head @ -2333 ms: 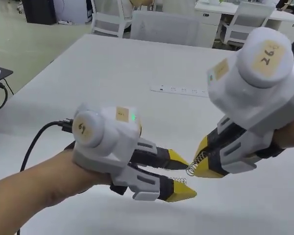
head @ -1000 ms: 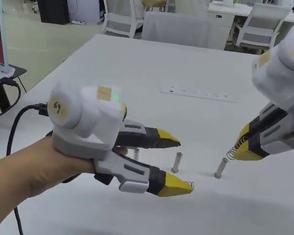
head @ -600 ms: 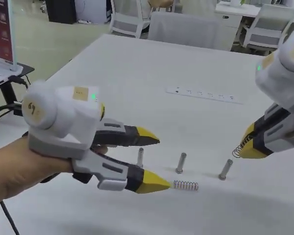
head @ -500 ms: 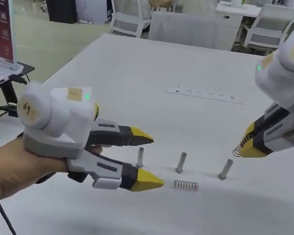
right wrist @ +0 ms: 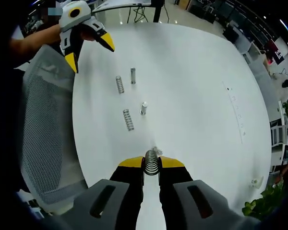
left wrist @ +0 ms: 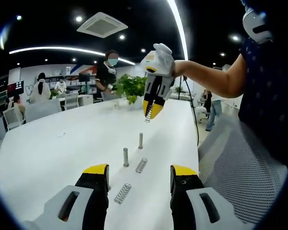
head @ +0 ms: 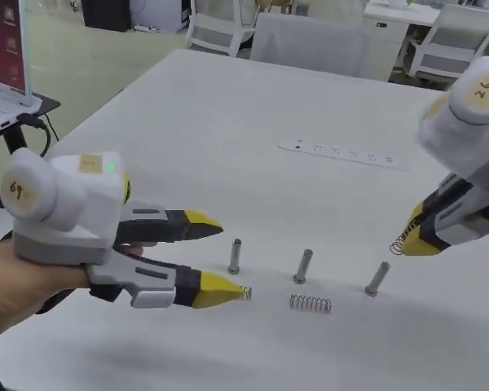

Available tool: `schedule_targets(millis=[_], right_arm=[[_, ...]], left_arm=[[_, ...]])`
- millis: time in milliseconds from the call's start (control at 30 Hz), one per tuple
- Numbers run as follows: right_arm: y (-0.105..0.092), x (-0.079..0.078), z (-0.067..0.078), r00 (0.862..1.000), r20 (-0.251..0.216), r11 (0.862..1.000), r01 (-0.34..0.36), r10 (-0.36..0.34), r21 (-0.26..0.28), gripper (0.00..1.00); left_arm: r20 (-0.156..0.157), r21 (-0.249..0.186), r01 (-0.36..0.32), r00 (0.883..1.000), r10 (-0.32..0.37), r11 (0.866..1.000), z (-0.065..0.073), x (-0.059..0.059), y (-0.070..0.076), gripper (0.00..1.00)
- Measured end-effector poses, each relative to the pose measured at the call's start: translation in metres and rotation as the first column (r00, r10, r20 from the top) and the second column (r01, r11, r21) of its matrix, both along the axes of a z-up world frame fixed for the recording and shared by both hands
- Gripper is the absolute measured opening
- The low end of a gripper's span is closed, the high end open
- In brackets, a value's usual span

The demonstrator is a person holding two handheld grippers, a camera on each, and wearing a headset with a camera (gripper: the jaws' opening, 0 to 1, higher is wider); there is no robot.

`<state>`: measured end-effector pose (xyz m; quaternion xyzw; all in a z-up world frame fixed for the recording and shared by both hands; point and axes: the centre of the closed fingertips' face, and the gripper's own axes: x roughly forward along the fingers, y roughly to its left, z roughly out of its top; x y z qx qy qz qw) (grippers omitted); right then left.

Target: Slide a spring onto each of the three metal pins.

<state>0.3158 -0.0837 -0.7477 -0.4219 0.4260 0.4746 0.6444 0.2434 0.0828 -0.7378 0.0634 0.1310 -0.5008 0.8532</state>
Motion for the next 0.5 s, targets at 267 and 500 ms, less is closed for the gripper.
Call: schedule_targets(millis=[267,500], right_arm=[[-0.007,0.009,-0.021,1.000,-0.023,0.999,0.019,-0.020,-0.036,0.09],[-0.007,0.011,-0.031,0.999,-0.037,0.999,0.026,-0.028,-0.037,0.09]], left_arm=[[0.001,-0.009,0.005,1.000,-0.005,1.000,0.000,-0.001,-0.007,0.46],[0.000,-0.009,0.009,1.000,-0.009,1.000,0.000,-0.001,-0.009,0.46]])
